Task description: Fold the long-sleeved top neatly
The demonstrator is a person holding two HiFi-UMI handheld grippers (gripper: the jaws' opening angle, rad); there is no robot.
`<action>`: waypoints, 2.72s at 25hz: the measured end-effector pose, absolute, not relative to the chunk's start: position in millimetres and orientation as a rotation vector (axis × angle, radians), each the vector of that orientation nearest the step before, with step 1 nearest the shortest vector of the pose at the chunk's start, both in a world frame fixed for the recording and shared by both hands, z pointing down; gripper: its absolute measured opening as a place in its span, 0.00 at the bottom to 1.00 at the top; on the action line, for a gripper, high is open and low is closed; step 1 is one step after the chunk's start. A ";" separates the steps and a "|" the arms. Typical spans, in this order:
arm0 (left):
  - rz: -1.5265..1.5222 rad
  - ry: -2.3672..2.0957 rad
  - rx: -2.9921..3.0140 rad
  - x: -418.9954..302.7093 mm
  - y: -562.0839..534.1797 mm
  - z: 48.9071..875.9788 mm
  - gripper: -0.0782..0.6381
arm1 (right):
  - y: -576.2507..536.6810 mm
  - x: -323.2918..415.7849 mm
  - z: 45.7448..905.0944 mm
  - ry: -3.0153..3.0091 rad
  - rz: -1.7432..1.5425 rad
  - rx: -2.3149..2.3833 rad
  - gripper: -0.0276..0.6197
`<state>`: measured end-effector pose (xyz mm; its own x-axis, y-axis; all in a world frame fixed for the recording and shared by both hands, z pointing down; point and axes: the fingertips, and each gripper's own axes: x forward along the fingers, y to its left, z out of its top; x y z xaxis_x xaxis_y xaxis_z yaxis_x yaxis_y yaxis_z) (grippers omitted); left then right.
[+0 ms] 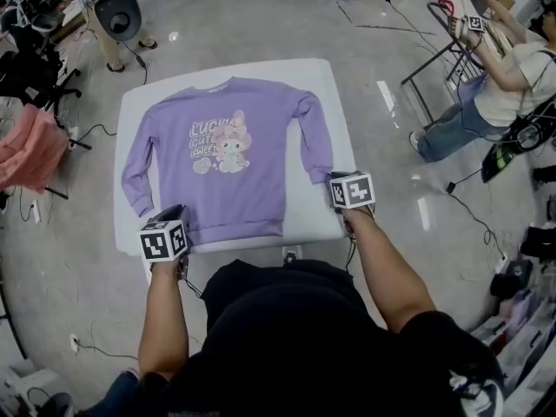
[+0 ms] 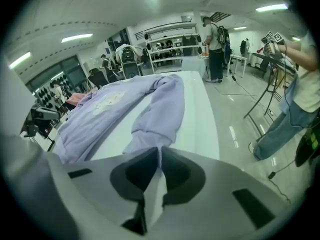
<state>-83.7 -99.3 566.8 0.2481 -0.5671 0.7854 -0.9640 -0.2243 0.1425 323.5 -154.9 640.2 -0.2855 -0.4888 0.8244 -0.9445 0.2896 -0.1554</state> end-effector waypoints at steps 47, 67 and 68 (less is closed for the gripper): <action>0.939 -1.210 2.010 -66.2 -136.9 572.9 0.19 | -193.3 490.6 524.7 -2.137 1.223 2.068 0.09; 0.831 -1.231 2.067 -120.7 -128.7 547.3 0.19 | -301.0 219.1 349.3 -2.274 0.769 1.314 0.09; 0.823 -1.236 2.064 -125.7 -127.8 545.9 0.19 | -302.6 203.6 353.8 -2.271 0.797 1.274 0.09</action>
